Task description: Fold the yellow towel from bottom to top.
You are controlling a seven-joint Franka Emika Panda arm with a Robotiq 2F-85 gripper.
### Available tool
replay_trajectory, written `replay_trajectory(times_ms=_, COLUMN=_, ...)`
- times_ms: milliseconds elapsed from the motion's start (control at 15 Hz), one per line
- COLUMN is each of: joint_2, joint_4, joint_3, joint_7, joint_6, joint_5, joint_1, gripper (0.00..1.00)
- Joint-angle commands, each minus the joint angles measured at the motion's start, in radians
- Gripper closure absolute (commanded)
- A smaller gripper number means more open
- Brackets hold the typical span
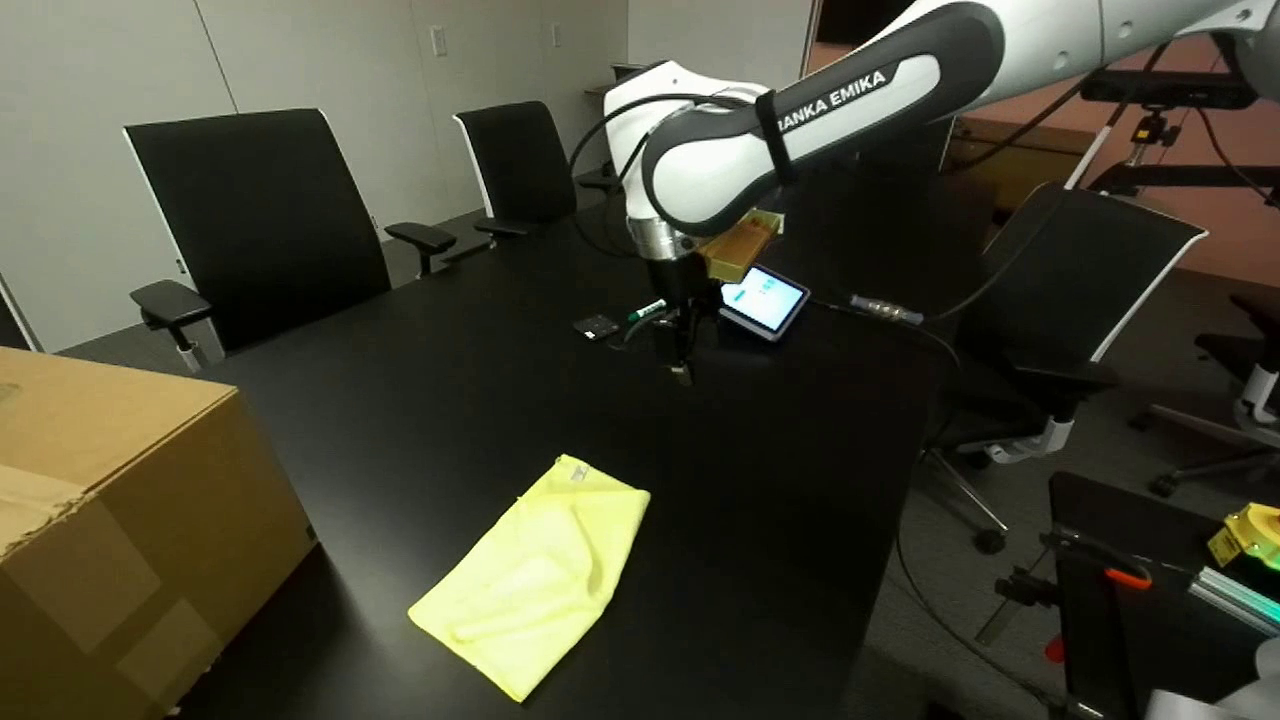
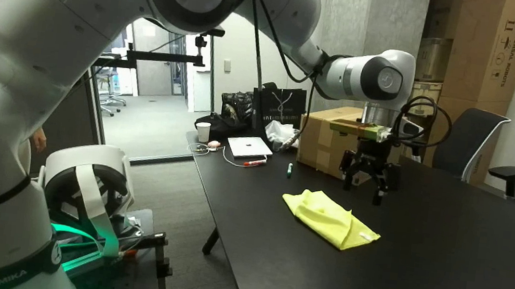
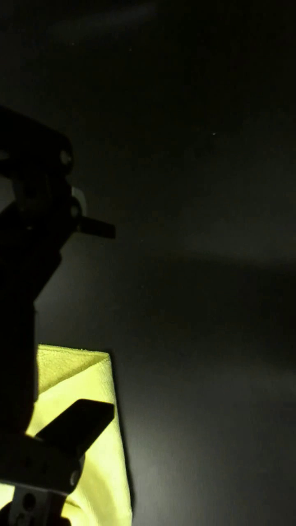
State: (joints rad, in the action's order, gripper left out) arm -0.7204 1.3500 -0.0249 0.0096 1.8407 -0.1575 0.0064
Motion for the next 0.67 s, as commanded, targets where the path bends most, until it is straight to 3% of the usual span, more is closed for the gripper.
replay_trajectory(times_ms=0, joint_2=0.187, joint_4=0.239, joint_3=0.002, joint_7=-0.038, joint_6=0.057, joint_5=0.063, joint_1=-0.035, gripper=0.0)
replay_trajectory(times_ms=600, joint_2=0.532, joint_4=0.676, joint_3=0.028, joint_7=-0.158, joint_6=0.248, joint_5=0.101, joint_1=-0.101, gripper=0.0)
